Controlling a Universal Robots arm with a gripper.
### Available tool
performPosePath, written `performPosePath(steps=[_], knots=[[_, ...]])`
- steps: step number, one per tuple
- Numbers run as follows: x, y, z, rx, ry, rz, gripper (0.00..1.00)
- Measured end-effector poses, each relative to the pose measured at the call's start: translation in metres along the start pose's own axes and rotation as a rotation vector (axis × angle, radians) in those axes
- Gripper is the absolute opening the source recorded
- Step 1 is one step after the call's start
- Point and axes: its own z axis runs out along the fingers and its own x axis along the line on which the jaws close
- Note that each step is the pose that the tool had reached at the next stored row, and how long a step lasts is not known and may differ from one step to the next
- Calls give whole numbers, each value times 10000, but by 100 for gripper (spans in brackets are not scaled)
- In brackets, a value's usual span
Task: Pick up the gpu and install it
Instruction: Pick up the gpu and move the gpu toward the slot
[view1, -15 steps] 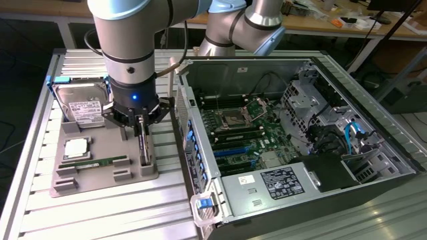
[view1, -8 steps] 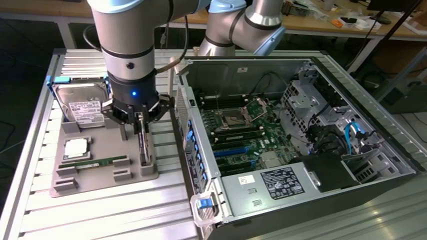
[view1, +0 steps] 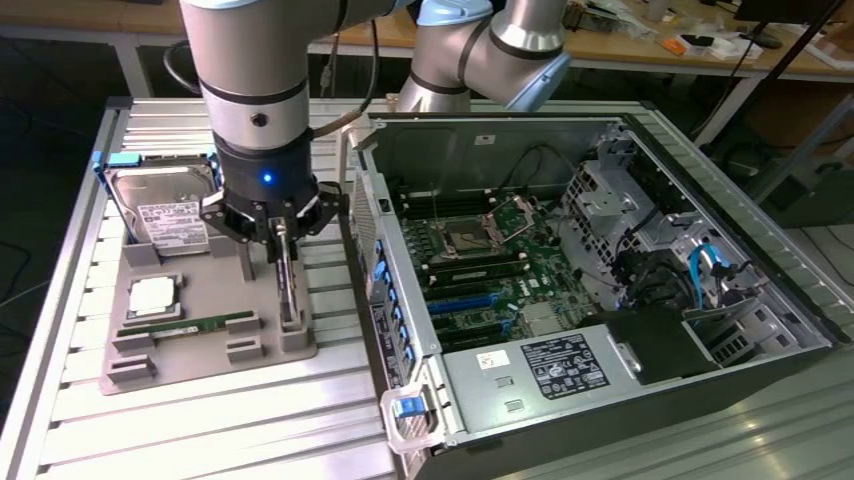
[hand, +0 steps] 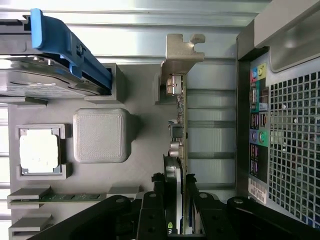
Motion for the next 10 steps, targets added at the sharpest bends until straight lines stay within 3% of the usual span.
performPosePath(steps=[10], knots=[[-3, 11, -198, 1, -5, -1, 27]])
